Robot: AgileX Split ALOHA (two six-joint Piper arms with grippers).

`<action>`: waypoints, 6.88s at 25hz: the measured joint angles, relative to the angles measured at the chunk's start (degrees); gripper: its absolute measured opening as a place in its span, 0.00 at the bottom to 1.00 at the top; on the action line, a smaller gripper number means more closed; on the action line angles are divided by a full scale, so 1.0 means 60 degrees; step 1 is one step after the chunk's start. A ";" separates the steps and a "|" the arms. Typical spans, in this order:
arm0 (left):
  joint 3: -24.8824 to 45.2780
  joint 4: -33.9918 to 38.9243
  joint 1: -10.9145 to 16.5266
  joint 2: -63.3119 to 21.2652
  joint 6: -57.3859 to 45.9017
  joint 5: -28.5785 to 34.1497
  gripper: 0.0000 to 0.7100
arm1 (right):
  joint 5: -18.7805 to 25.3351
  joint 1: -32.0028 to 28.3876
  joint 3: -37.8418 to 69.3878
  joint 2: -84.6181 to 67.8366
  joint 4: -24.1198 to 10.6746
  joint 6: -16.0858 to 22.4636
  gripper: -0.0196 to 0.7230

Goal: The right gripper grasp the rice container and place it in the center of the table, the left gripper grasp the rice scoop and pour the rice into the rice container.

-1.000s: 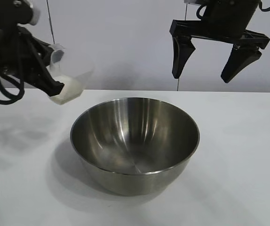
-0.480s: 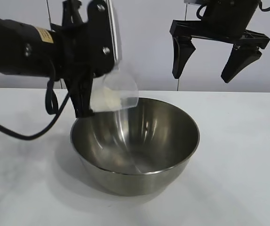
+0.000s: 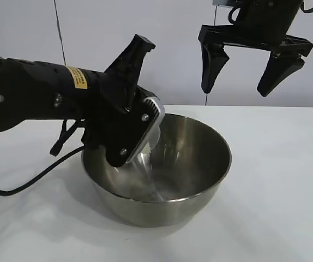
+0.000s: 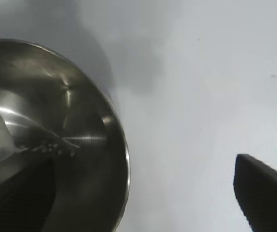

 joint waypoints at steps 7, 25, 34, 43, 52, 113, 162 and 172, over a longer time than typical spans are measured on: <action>0.0000 0.0002 0.0000 0.0000 0.2405 -0.0561 0.00 | 0.0021 0.0000 0.0000 0.0000 -0.0007 -0.0062 0.96; -0.0106 0.0074 0.0000 0.0000 0.2626 -0.0814 0.00 | 0.0021 0.0000 0.0000 0.0000 -0.0077 -0.0098 0.96; 0.0413 -0.0964 -0.0071 0.0000 -0.3537 -0.2811 0.00 | 0.0021 0.0000 0.0000 0.0000 -0.0077 -0.0098 0.96; 0.1585 -0.5353 -0.1194 -0.0042 -0.8626 -0.5138 0.00 | -0.0125 0.0000 0.0000 0.0000 -0.0098 -0.0098 0.96; 0.1616 -0.7577 -0.0946 -0.1799 -1.2388 -0.5168 0.00 | -0.0191 0.0000 0.0000 0.0000 -0.0098 -0.0098 0.96; 0.4044 -0.1205 0.3675 0.2072 -1.8092 -0.5356 0.79 | -0.0328 0.0000 0.0000 0.0000 -0.0023 -0.0060 0.96; -0.7320 -0.4127 0.3695 -0.0899 -2.0073 1.6202 0.98 | -0.0501 0.0000 0.0000 0.0000 0.0333 0.0676 0.96; -0.7320 -0.4288 0.3695 -0.0899 -2.0076 1.5824 0.98 | -0.0585 0.0000 0.0000 0.0000 0.0341 0.0842 0.96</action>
